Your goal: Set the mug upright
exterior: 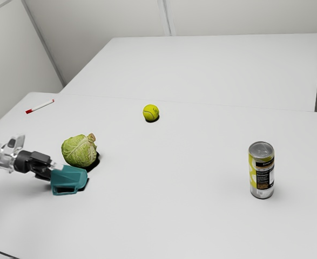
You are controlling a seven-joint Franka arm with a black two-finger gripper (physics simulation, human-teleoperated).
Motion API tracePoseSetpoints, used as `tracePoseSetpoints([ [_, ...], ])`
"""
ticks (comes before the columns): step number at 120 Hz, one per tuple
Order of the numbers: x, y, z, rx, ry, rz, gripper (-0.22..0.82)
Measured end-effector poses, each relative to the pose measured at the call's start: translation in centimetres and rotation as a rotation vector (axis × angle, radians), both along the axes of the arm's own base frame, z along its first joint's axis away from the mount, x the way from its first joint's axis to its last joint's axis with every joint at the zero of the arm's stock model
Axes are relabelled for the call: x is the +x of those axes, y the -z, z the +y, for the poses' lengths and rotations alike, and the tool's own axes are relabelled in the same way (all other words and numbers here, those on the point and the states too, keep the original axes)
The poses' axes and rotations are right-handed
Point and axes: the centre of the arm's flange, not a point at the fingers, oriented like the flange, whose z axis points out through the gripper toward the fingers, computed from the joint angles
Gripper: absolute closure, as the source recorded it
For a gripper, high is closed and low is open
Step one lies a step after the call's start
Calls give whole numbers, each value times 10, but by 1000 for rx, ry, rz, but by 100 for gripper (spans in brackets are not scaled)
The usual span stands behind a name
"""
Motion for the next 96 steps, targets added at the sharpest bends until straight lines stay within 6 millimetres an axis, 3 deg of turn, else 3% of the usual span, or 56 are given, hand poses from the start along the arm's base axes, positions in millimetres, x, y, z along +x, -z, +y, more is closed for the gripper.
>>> tracePoseSetpoints([
  [24,3,1,-2,-5,-4,-12,59],
  [39,3,0,-2,-4,-5,-13,69],
  [55,7,-7,-6,1,3,-26,73],
  [68,18,-37,-24,20,42,-69,75],
  [81,33,-76,-67,42,117,-118,76],
  [88,59,-104,-94,87,189,-152,77],
  [96,104,-155,-125,210,304,-210,77],
])
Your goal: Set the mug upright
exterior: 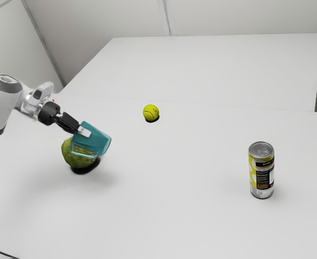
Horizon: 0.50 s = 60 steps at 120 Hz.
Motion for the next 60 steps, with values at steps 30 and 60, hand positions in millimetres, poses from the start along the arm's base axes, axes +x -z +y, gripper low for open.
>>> tracePoseSetpoints([
  [30,121,-60,-124,502,204,-102,77],
  [60,161,-4,-167,778,84,-86,77],
])
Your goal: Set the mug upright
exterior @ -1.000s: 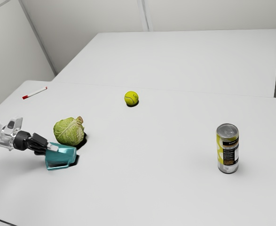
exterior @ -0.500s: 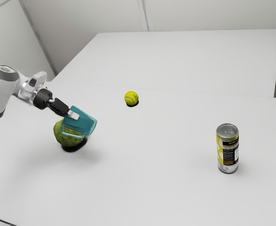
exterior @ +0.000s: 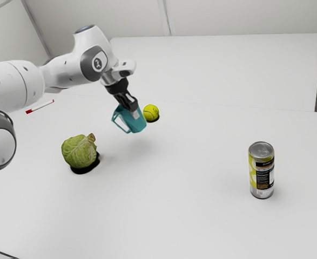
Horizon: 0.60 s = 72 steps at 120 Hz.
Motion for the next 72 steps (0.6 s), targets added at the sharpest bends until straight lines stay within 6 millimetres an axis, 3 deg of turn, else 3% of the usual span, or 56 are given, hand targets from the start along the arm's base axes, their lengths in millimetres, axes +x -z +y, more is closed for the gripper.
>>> tracePoseSetpoints([
  [49,-2,59,-4,61,-276,63,77],
  [63,-4,68,-4,69,-337,84,77],
  [72,-7,74,-5,68,-374,100,66],
])
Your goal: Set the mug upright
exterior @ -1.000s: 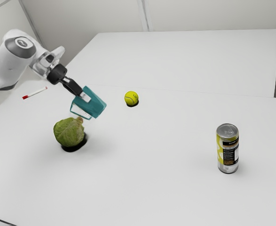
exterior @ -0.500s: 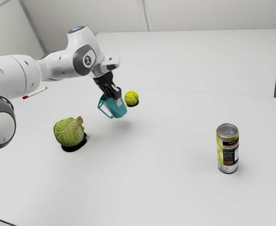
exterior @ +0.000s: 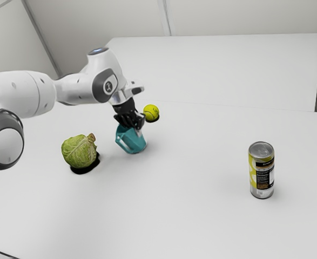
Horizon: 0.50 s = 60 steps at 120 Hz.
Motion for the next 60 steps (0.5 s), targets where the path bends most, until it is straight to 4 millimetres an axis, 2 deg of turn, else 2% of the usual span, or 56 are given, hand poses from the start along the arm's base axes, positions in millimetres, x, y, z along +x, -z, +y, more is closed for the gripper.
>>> tracePoseSetpoints([
  [18,1,-2,-1,5,-61,4,35],
  [36,6,-21,-5,19,-95,-26,17],
  [44,13,-43,-13,22,-97,-66,12],
  [52,15,-80,-26,21,-87,-117,9],
  [60,4,-123,-33,22,-77,-129,7],
])
